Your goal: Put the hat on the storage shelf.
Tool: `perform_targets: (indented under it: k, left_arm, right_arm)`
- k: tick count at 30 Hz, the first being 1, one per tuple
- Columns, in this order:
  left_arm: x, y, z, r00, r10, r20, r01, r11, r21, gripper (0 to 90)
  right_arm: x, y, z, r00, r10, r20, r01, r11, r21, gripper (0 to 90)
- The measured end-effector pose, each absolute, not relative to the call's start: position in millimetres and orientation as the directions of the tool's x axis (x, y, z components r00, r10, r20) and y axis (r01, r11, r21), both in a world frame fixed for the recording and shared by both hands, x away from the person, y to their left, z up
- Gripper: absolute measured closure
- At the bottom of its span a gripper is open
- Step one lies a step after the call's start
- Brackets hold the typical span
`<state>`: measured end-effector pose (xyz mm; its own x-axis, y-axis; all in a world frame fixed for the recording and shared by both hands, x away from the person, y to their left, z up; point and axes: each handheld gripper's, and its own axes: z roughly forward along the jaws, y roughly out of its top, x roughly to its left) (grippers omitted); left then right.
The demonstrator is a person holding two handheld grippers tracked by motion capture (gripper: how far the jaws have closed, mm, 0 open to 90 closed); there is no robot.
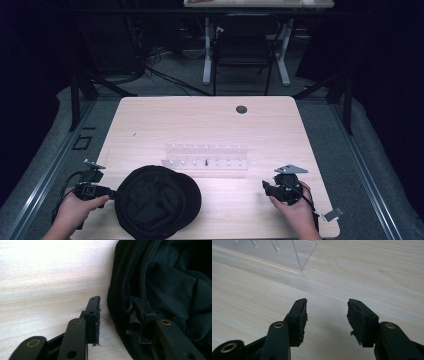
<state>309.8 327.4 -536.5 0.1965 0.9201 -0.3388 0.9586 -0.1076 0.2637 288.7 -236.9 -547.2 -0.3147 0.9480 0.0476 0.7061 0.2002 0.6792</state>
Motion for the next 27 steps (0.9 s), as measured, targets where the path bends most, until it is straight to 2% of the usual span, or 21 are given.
perform_targets:
  k: [2,8,14,27]
  left_arm:
    - [310,327,-539,0.201,0.915,-0.349,0.960,-0.113,0.256,66.5]
    - [311,326,-541,0.201,0.910,-0.362,0.962,-0.114,0.249,70.1]
    - [310,324,-539,0.218,0.906,-0.364,0.957,-0.125,0.262,81.3]
    - [308,324,-528,0.231,0.899,-0.372,0.952,-0.129,0.279,83.6]
  right_arm:
    - [289,-237,-547,-0.315,0.948,0.049,0.708,0.200,0.678,49.3]
    - [289,-238,-548,-0.312,0.949,0.050,0.707,0.197,0.679,49.2]
    - [289,-238,-548,-0.315,0.948,0.049,0.707,0.199,0.679,49.1]
    - [290,-239,-548,-0.313,0.948,0.053,0.710,0.196,0.676,49.0]
